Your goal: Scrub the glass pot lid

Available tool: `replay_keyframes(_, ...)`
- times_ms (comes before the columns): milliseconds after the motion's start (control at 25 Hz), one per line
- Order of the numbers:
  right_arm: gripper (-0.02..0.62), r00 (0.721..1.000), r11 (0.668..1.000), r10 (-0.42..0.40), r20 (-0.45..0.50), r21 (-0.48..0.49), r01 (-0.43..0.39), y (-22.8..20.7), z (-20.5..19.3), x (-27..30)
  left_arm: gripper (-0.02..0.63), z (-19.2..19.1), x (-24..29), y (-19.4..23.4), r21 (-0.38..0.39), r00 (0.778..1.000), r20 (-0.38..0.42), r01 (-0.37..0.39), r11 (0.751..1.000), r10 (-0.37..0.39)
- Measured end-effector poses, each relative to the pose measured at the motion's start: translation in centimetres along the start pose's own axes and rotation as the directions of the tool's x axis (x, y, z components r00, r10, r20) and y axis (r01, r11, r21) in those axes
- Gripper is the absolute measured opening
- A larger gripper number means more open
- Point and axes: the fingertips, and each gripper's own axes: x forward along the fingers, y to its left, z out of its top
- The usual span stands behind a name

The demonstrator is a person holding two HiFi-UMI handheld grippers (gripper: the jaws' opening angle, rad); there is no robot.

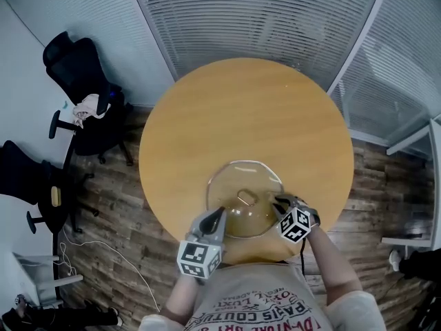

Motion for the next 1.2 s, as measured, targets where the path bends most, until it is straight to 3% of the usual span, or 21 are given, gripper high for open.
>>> replay_keyframes(360,0.065,0.995,0.99,-0.078,-0.066,0.11,0.085,3.1,0.0,-1.0,0.008,-0.1,-2.5,1.5,0.014,0.999,0.007,0.049,0.999,-0.049)
replay_keyframes(760,0.065,0.985,0.958,-0.124,-0.121,0.243,0.151,7.7,1.6,-1.6,0.008,-0.9,-4.9,2.8,0.041,0.993,-0.008,0.12,0.992,-0.12)
replay_keyframes(1000,0.066,0.969,0.917,-0.164,-0.186,0.333,0.219,9.9,2.3,-1.6,0.008,-2.2,-6.7,3.4,0.058,0.988,-0.033,0.154,0.986,-0.152)
replay_keyframes(1200,0.066,0.973,0.898,-0.151,-0.172,0.389,0.208,12.0,3.5,-1.5,0.008,-2.7,-8.5,4.6,0.058,0.989,-0.03,0.148,0.987,-0.147)
